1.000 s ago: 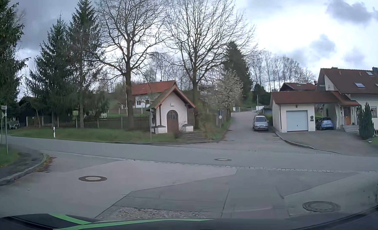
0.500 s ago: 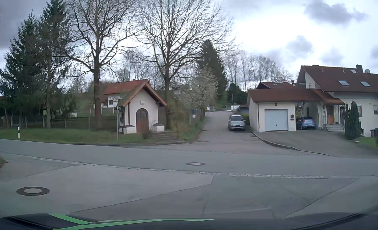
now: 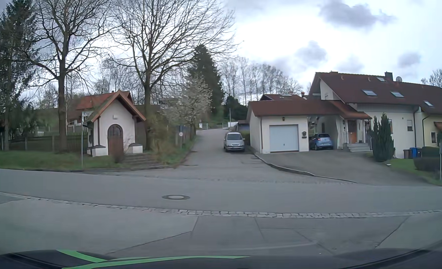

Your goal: Follow the waypoints while adhering to traffic rules and regulations

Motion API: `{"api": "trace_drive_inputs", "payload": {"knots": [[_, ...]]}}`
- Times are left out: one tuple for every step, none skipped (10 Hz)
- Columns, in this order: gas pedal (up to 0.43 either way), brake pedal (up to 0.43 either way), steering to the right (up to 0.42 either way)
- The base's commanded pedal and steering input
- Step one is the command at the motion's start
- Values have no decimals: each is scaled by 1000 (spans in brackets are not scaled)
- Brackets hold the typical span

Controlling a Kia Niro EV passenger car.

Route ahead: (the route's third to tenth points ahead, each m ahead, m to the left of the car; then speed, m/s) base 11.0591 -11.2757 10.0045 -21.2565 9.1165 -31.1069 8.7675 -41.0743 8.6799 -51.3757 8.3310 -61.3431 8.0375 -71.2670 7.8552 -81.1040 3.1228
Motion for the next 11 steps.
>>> {"api": "trace_drive_inputs", "payload": {"knots": [[0, 152, 392], [0, 171, 395], [0, 177, 395], [0, 189, 395], [0, 195, 395], [0, 201, 395], [0, 207, 395], [0, 213, 395], [0, 220, 394], [0, 226, 394], [0, 226, 394]]}}
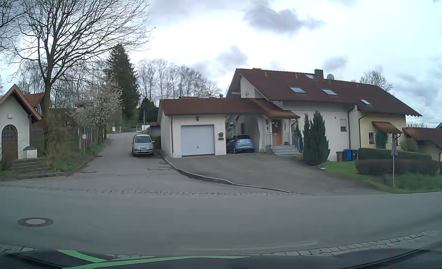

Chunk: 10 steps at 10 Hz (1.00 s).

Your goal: Follow the waypoints while adhering to traffic rules and regulations

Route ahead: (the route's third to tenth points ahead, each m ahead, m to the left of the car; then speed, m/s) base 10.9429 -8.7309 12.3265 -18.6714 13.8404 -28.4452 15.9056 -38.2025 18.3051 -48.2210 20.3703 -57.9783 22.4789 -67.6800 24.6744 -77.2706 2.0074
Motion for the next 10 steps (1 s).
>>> {"api": "trace_drive_inputs", "payload": {"knots": [[0, 232, 393], [0, 226, 392], [0, 226, 385], [0, 226, 377], [0, 220, 371], [0, 61, 364], [0, 0, 363], [0, 0, 363], [0, 0, 365], [0, 0, 365]]}}
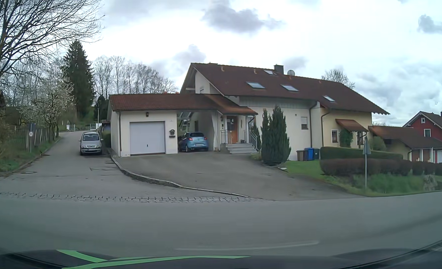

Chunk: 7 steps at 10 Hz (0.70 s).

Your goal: Follow the waypoints while adhering to traffic rules and regulations

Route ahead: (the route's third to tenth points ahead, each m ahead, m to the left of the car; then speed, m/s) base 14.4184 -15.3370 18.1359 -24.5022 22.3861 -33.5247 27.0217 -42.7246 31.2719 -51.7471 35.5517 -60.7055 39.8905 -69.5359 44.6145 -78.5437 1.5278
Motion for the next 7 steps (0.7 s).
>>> {"api": "trace_drive_inputs", "payload": {"knots": [[0, 0, 366], [0, 0, 370], [8, 0, 372], [20, 0, 374], [39, 0, 379], [47, 0, 390], [47, 0, 408]]}}
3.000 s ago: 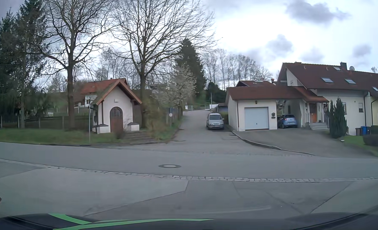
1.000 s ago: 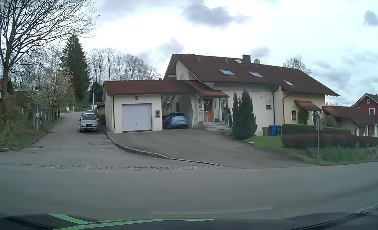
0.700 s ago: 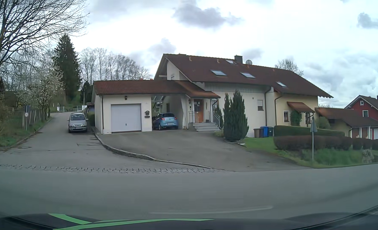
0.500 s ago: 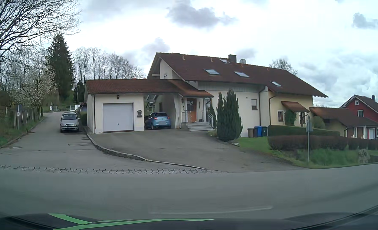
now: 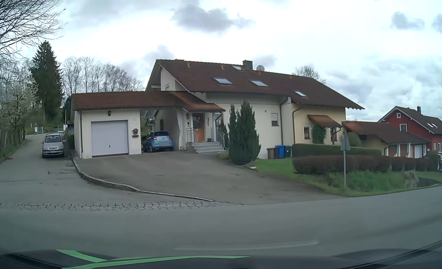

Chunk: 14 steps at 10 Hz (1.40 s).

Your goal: Follow the waypoints while adhering to traffic rules and regulations

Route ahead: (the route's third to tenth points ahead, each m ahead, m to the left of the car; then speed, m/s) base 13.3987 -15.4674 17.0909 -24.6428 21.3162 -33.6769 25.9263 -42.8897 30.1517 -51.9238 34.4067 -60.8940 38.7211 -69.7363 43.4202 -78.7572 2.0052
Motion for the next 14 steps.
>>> {"api": "trace_drive_inputs", "payload": {"knots": [[47, 0, 432], [47, 0, 453], [59, 0, 471], [79, 0, 476], [79, 0, 480], [79, 0, 484], [79, 0, 486], [79, 0, 486], [79, 0, 488], [79, 0, 490], [79, 0, 491], [79, 0, 492], [79, 0, 495], [87, 0, 499]]}}
